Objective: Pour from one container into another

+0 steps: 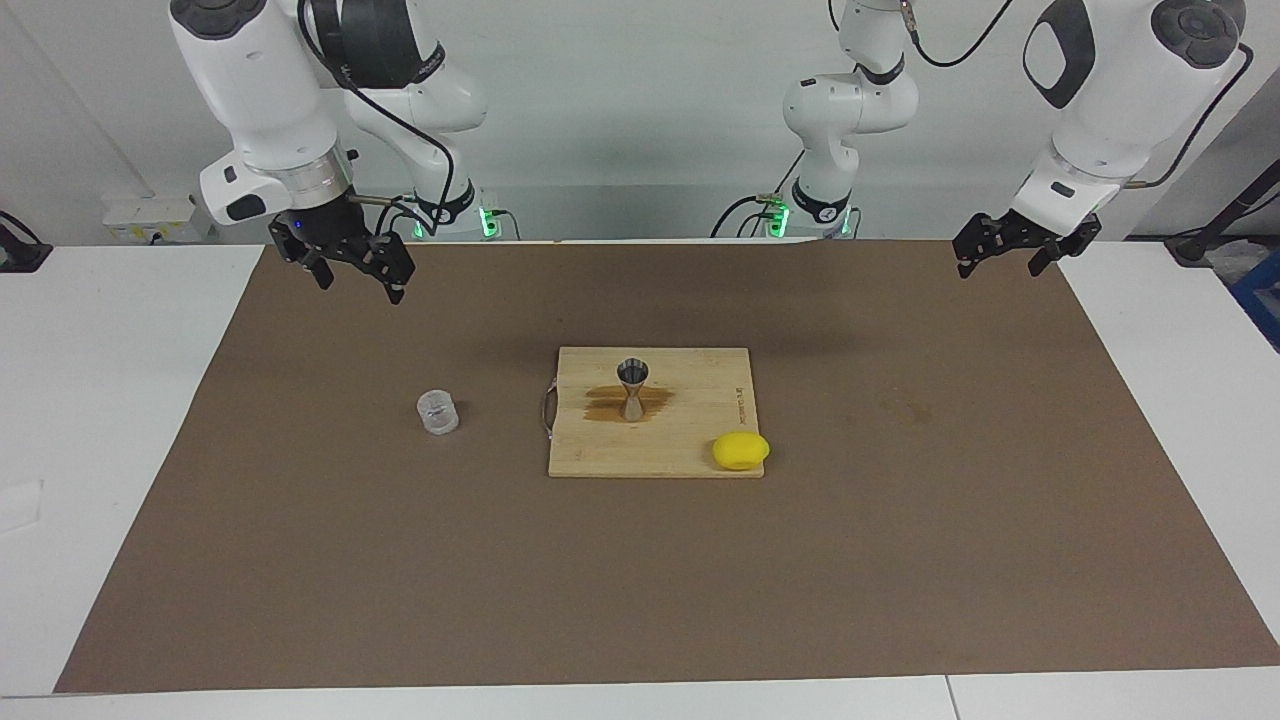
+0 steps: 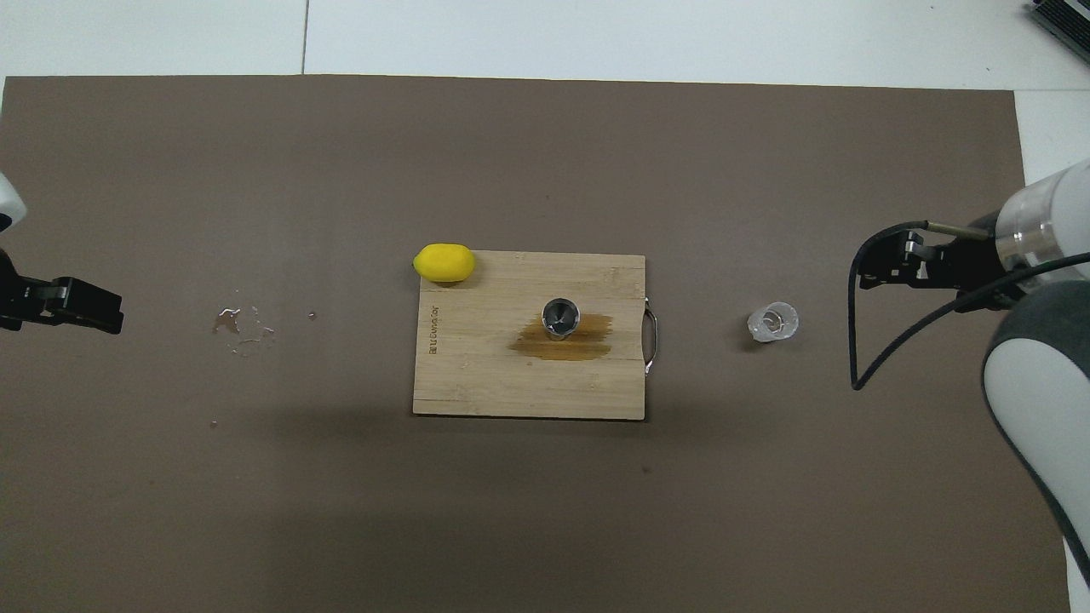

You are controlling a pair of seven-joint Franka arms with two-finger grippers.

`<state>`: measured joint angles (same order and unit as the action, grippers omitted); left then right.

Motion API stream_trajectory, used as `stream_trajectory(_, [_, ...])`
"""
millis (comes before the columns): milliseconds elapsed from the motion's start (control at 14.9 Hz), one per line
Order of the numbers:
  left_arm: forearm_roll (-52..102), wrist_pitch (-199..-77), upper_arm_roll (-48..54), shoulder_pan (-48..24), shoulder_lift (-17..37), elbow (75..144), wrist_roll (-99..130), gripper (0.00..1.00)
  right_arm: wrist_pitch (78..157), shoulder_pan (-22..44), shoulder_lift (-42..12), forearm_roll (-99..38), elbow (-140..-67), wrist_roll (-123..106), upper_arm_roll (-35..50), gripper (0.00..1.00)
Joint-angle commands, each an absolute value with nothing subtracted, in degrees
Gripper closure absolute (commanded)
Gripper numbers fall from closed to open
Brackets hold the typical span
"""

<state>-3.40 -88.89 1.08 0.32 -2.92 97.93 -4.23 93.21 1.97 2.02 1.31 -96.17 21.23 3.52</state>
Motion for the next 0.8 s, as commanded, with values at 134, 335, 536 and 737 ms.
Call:
stream_trajectory(134, [-4.0, -89.5, 0.3, -0.7, -4.1, 99.1, -4.0, 0.0, 90.8, 1.0, 3.3, -2.2, -95.5, 16.2, 3.5, 0.0])
stream_trajectory(335, [-4.0, -89.5, 0.3, -0.7, -4.1, 99.1, -4.0, 0.0, 90.6, 1.0, 3.3, -2.4, -95.6, 12.4, 3.4, 0.0])
stream_trajectory(536, [-4.0, -89.5, 0.3, -0.7, -4.1, 99.1, -4.0, 0.0, 90.2, 1.0, 3.5, -1.8, -95.9, 8.1, 3.3, 0.0])
stream_trajectory(737, [-4.0, -89.5, 0.3, -0.7, -4.1, 99.1, -4.0, 0.0, 90.1, 1.4, 3.7, -0.4, -96.2, 7.5, 3.4, 0.0])
